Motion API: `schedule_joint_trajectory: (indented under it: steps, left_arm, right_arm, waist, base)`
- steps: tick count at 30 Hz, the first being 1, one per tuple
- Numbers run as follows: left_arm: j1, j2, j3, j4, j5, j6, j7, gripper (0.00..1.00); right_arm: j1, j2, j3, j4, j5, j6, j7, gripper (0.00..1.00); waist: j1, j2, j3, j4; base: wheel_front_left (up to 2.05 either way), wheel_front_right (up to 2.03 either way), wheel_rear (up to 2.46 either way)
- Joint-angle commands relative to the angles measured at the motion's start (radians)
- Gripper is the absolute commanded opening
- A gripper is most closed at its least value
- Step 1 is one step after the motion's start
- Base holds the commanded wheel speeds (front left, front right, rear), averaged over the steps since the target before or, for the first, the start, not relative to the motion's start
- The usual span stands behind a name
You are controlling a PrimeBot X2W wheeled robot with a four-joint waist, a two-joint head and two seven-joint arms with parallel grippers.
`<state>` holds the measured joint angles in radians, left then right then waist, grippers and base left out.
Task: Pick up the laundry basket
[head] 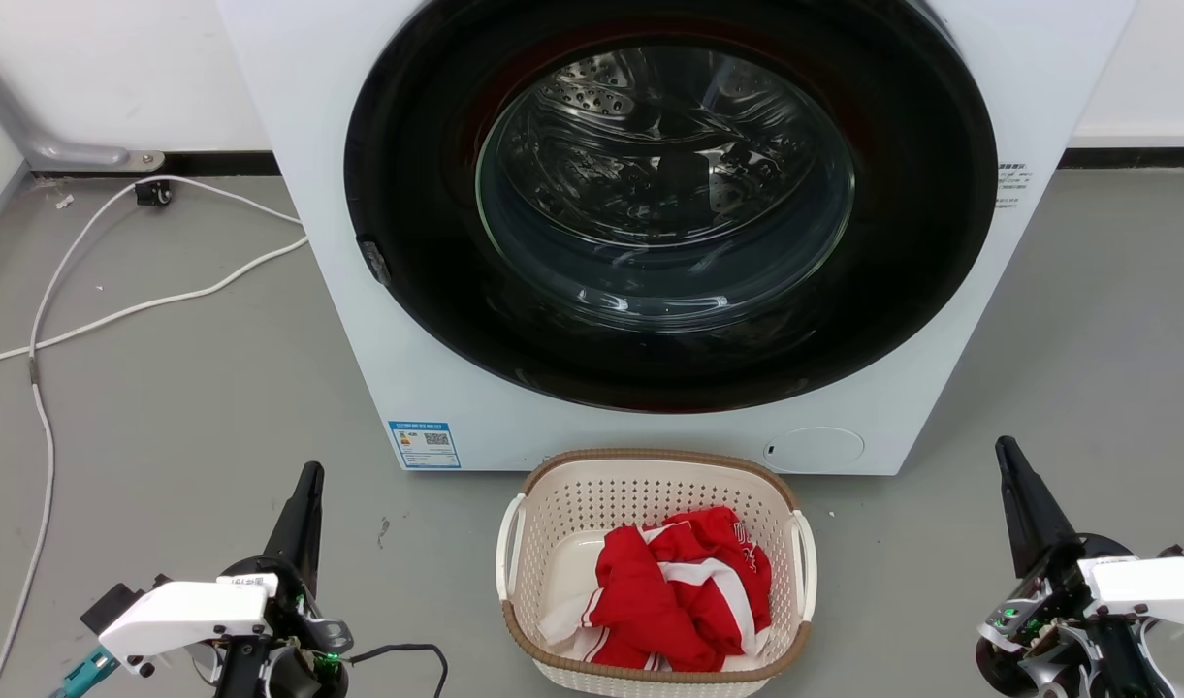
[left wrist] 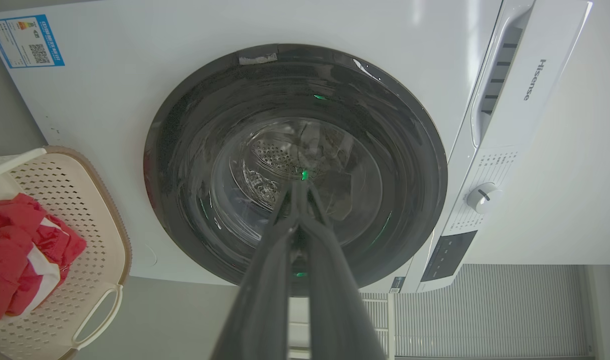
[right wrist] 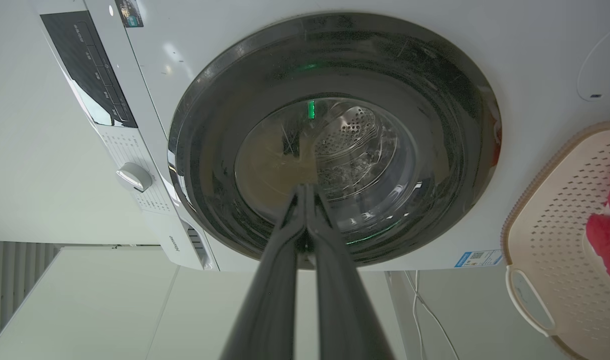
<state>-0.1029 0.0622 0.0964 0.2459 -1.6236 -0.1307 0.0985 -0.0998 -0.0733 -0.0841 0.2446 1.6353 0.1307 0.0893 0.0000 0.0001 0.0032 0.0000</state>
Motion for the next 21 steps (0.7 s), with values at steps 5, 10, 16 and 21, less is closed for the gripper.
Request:
schedule_joint_trajectory:
  steps: [5, 10, 16, 21]
  left_arm:
    - [-0.007, 0.001, 0.002, 0.001, 0.004, 0.0, 0.003, 0.0]
    - [-0.008, 0.0, 0.003, 0.001, 0.004, 0.0, 0.005, 0.0]
    - [-0.008, -0.001, 0.005, 0.001, 0.006, 0.0, 0.005, 0.0]
    - [0.014, -0.007, -0.002, 0.012, -0.001, 0.0, -0.002, 1.0]
  right_arm:
    - [-0.012, 0.003, -0.003, 0.001, -0.006, 0.0, 0.005, 0.0]
    - [-0.012, 0.004, -0.005, 0.001, -0.006, 0.0, 0.007, 0.0]
    - [-0.012, 0.005, -0.008, 0.001, -0.008, 0.0, 0.008, 0.0]
    - [0.015, 0.01, 0.002, 0.011, -0.006, 0.0, -0.004, 1.0]
  waist:
    - [0.0, -0.0001, 0.0, 0.0]
    - [0.0, -0.0001, 0.0, 0.0]
    - [0.0, -0.0001, 0.0, 0.0]
    - [0.0, -0.0001, 0.0, 0.0]
  base:
    - [0.0, 0.0, 0.0]
    - [0.0, 0.0, 0.0]
    - [0.0, 0.0, 0.0]
    - [0.0, 0.0, 0.0]
